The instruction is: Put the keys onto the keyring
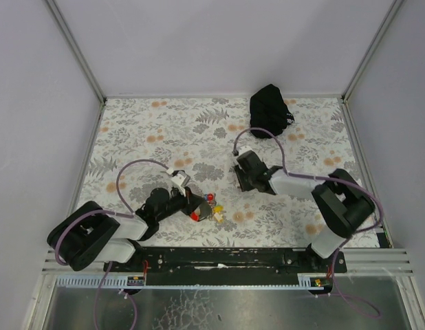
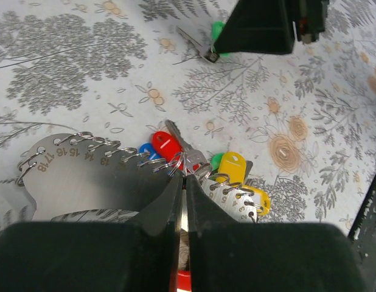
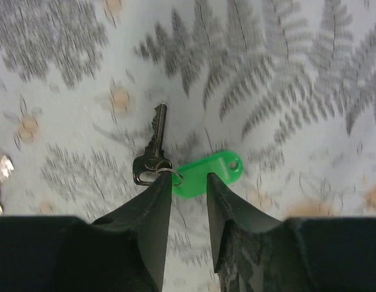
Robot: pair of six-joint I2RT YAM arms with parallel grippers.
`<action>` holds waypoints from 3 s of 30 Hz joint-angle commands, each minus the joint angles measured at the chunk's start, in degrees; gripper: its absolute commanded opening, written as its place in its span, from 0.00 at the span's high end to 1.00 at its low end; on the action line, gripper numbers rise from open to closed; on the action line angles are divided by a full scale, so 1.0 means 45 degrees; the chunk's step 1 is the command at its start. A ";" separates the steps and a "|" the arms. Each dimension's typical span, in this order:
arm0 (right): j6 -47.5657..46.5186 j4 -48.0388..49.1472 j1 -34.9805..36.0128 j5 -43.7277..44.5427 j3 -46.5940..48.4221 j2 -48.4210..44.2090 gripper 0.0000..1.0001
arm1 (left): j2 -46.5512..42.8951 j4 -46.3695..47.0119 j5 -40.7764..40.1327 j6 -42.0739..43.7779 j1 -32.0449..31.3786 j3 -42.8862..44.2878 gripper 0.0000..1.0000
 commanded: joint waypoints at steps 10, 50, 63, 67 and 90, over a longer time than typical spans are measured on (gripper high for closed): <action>-0.0910 0.0611 -0.0004 -0.0571 -0.3211 -0.7517 0.41 | -0.0545 -0.0174 0.1342 0.1203 -0.0505 0.1054 1.00; -1.0537 -0.2706 -0.1684 -0.7243 0.0408 -0.1266 0.55 | -0.0475 0.0111 0.1697 0.0992 -0.0503 0.1055 1.00; -1.0104 -0.3592 -0.1834 -0.6834 0.0806 -0.0355 0.58 | -0.0483 0.0103 0.1802 0.0992 -0.0508 0.1092 1.00; -0.9831 -0.3500 -0.1897 -0.6846 0.0731 -0.0208 0.61 | -0.0639 -0.0022 0.1832 0.0972 -0.0502 0.1092 1.00; -0.3381 -0.1102 -0.1311 -0.5954 -0.1554 -0.3677 0.96 | -0.1562 -0.0593 0.1936 0.1049 -0.0510 0.1072 1.00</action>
